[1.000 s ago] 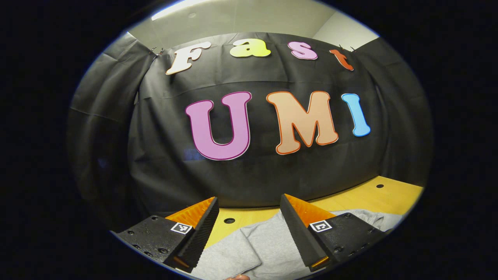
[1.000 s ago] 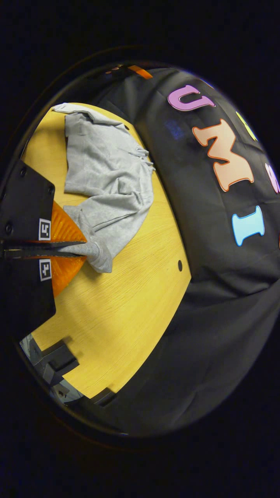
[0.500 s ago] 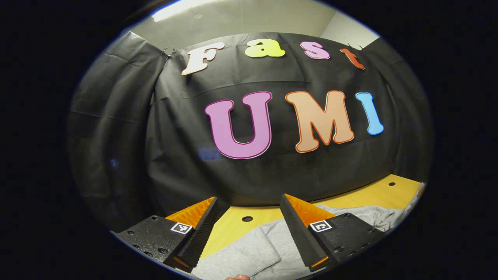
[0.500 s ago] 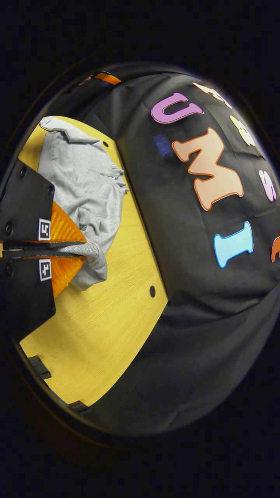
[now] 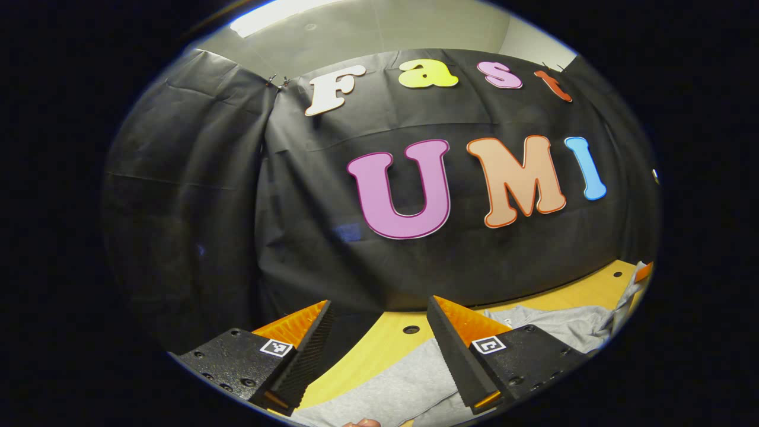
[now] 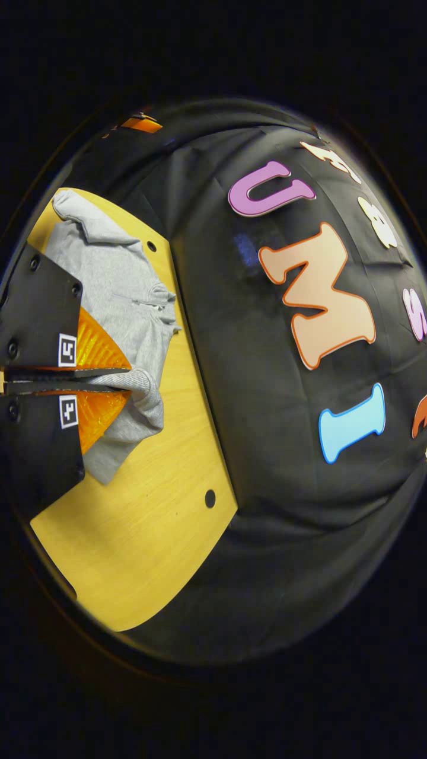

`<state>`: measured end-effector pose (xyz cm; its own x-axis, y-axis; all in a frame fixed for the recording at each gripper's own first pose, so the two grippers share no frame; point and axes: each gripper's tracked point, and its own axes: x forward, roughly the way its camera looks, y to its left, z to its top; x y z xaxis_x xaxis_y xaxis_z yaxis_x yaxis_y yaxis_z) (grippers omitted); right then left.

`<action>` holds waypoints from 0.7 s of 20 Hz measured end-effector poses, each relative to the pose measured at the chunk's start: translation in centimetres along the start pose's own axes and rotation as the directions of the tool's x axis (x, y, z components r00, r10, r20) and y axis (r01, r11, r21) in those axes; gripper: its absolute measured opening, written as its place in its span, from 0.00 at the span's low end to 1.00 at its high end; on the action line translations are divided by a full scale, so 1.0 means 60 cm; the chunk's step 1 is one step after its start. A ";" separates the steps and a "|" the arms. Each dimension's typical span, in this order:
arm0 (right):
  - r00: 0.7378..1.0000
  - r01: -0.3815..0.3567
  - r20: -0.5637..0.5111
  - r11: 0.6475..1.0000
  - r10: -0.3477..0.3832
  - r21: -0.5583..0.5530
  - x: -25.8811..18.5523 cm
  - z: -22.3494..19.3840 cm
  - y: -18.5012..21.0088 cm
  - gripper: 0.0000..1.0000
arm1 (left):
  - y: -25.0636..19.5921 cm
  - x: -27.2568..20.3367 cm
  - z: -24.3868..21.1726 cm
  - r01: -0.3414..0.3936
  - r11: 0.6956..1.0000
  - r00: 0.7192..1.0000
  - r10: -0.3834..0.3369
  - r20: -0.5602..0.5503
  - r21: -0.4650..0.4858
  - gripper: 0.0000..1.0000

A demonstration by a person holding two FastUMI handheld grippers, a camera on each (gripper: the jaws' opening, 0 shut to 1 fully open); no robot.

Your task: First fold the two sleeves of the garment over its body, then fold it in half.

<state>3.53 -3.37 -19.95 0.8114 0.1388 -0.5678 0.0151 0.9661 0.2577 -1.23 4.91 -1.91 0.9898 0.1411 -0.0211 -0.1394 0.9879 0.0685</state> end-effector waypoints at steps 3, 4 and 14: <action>0.999 -0.048 -0.003 0.999 0.048 -0.010 0.032 0.000 0.062 0.03 | 0.031 -0.010 -0.007 -0.032 0.999 0.999 0.032 -0.005 0.010 0.93; 0.998 -0.065 -0.001 0.998 0.065 -0.014 0.041 0.003 0.084 0.03 | 0.041 -0.012 -0.008 -0.041 0.999 0.999 0.041 -0.006 0.011 0.97; 0.980 -0.199 -0.030 0.978 0.197 -0.060 0.113 -0.010 0.277 0.03 | 0.150 -0.038 -0.038 -0.138 0.990 0.990 0.138 -0.036 0.021 0.93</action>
<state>8.90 13.74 -20.00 0.7802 0.3333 -0.5293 -0.1814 0.9304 0.3184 -4.84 13.61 -3.51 0.9592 0.2786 -0.0477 -0.2735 0.9575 0.0920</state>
